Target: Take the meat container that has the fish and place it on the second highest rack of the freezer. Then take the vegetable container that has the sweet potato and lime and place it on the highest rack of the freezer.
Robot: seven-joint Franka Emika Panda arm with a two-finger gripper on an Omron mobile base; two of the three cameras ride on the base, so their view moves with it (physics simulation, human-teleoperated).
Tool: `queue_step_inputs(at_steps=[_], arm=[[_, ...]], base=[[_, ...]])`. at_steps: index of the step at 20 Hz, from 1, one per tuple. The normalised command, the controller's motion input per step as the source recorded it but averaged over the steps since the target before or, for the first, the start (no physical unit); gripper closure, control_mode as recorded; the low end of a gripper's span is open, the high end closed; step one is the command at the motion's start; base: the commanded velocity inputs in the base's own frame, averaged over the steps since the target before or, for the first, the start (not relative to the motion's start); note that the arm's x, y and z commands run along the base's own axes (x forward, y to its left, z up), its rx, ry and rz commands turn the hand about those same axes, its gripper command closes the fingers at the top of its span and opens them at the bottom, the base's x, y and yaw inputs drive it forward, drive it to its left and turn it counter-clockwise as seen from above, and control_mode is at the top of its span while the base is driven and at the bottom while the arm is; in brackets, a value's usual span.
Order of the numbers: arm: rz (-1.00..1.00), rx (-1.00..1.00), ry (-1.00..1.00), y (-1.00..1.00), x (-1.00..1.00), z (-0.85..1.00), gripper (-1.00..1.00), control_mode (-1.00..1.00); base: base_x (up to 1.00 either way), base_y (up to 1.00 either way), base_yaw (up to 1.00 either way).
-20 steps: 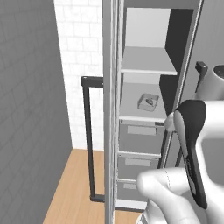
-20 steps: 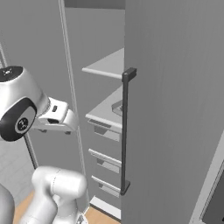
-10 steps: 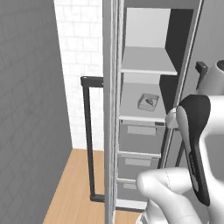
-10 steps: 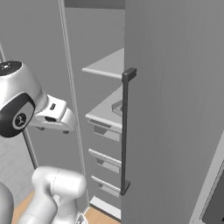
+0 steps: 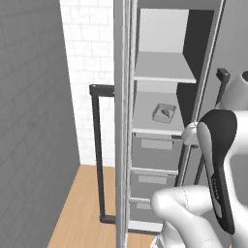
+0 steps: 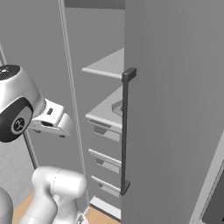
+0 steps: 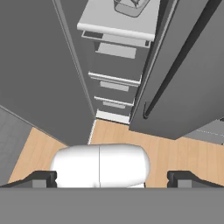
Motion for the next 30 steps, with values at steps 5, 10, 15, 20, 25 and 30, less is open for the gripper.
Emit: queue_step_inputs(at_steps=[5, 10, 15, 20, 25, 30], arm=[[-0.01, 0.00, -0.01, 0.00, 0.00, 0.05, -1.00, -1.00], [0.00, 0.00, 0.00, 0.00, -0.01, 0.03, -1.00, 1.00], [0.00, 0.00, 0.00, 0.00, 0.00, 0.00, -1.00, 1.00], [0.00, 0.00, 0.00, 0.00, 0.00, 0.00, -1.00, 1.00], [0.00, 0.00, 0.00, 0.00, 0.00, 0.00, -1.00, 1.00], [0.00, 0.00, 0.00, 0.00, 0.00, 0.00, -1.00, 1.00]], base=[[0.00, 0.00, 0.00], [-0.47, -0.09, -0.03], [-1.00, -0.25, -0.17], [-0.32, -0.68, -0.42], [0.13, -0.93, -0.53], [0.32, -0.99, -0.47]])
